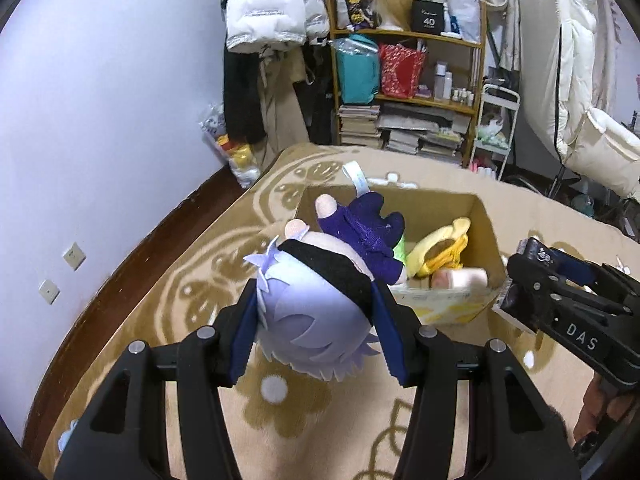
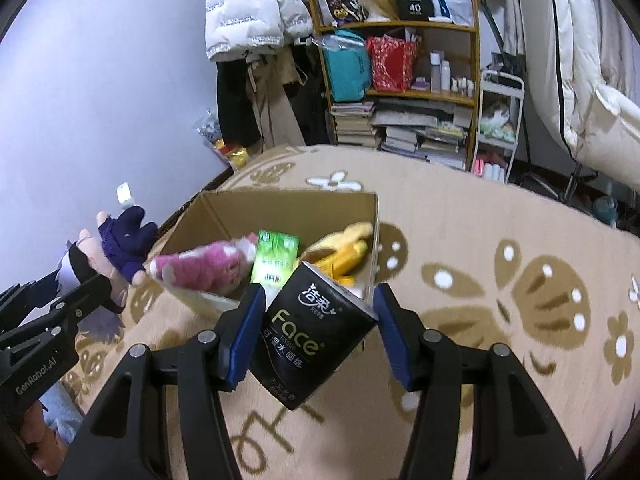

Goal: Organize soft objects
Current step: 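Lift the anime plush with the left tool while the right tool carries the Face pack over the box, then open both tools to drop the anime plush and Face pack into the box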

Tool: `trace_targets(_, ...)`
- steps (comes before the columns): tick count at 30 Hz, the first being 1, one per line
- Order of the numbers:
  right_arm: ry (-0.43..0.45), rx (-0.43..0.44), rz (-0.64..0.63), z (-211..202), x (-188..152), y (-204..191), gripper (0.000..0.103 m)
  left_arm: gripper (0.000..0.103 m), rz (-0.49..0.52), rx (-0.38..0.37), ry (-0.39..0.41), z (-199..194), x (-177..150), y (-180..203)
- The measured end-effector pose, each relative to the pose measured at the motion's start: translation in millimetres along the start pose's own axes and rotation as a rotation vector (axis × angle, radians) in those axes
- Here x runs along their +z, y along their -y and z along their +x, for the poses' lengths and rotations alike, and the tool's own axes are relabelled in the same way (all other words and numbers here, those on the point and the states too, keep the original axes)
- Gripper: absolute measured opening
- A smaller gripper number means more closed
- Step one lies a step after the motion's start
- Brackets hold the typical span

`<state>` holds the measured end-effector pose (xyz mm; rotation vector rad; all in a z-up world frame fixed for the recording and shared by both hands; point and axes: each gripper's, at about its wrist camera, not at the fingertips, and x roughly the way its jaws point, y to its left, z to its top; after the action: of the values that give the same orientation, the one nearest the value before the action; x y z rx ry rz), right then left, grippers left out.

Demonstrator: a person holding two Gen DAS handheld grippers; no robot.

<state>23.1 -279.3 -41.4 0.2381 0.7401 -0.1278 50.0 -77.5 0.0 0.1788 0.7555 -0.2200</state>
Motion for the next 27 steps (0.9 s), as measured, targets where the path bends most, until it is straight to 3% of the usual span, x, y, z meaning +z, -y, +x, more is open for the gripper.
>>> trace_targets(3, 0.012, 0.012, -0.004, 6.2, 8.6, -1.2, 0.059, 0.053, -0.01, -0.039, 0.007, 6.1, 12.1, -0.2)
trace_targets(13, 0.039, 0.073, -0.021, 38.8, 38.2, -8.9, 0.059, 0.053, 0.042, 0.008, 0.043, 35.0, 50.6, -1.4)
trace_targets(27, -0.003, 0.096, -0.039, 85.6, 36.4, -5.4, 0.059, 0.055, 0.065, -0.05, -0.001, 88.8, 52.2, 9.7)
